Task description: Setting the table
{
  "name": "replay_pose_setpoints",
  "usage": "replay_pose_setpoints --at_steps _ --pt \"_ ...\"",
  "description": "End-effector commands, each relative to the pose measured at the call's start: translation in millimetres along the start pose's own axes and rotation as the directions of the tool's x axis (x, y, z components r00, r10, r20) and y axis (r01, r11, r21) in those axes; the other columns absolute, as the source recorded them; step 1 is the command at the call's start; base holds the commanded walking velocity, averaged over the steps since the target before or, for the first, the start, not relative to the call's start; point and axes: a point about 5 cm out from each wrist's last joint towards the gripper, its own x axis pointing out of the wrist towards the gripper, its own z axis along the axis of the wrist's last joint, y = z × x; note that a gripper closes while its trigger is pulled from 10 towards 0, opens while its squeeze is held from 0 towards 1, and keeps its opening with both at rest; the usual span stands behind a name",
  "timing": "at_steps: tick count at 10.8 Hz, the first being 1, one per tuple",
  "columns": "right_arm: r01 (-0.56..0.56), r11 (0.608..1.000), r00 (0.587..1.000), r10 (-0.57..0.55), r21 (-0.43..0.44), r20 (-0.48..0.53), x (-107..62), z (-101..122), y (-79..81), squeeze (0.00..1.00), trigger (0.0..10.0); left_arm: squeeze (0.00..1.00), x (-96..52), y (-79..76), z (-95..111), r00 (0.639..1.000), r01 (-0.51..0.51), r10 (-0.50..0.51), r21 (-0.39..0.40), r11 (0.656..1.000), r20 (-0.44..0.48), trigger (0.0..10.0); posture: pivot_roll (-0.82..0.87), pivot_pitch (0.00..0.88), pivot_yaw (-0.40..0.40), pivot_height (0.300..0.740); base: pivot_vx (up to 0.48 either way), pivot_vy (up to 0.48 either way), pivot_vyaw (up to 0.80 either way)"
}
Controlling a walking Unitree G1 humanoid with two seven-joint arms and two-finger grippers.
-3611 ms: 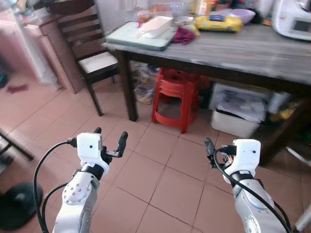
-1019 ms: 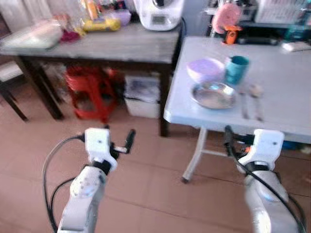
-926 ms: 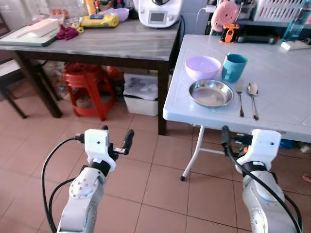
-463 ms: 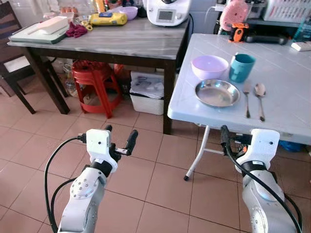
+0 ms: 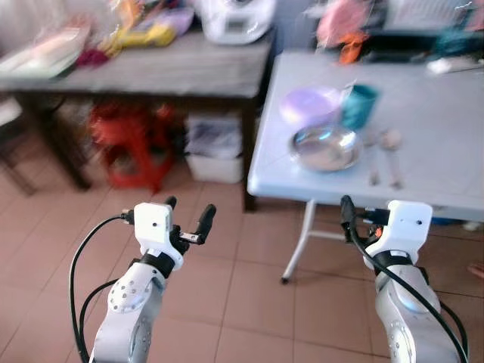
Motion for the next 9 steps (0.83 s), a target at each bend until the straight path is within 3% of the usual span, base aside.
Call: replay_pose_setpoints --at_steps 1,9 --pt "-0.005 1.000 1.000 0.005 0.005 -0.003 0.2 0.0 1.1 0.00 10.0 0.00 -1.5 1.6 1.2 1.000 0.000 0.000 0.008 1.000 0.002 10.0 -0.07 0.063 0.053 0.740 0.352 0.000 0.00" --pt "-0.008 1.000 1.000 0.008 0.002 -0.014 -0.8 -2.8 2.2 0.00 10.0 0.00 -2.7 0.7 -2.0 1.000 0.013 -0.013 0.009 1.000 -0.016 10.0 -0.08 0.066 0.056 0.740 0.380 0.000 -0.06"
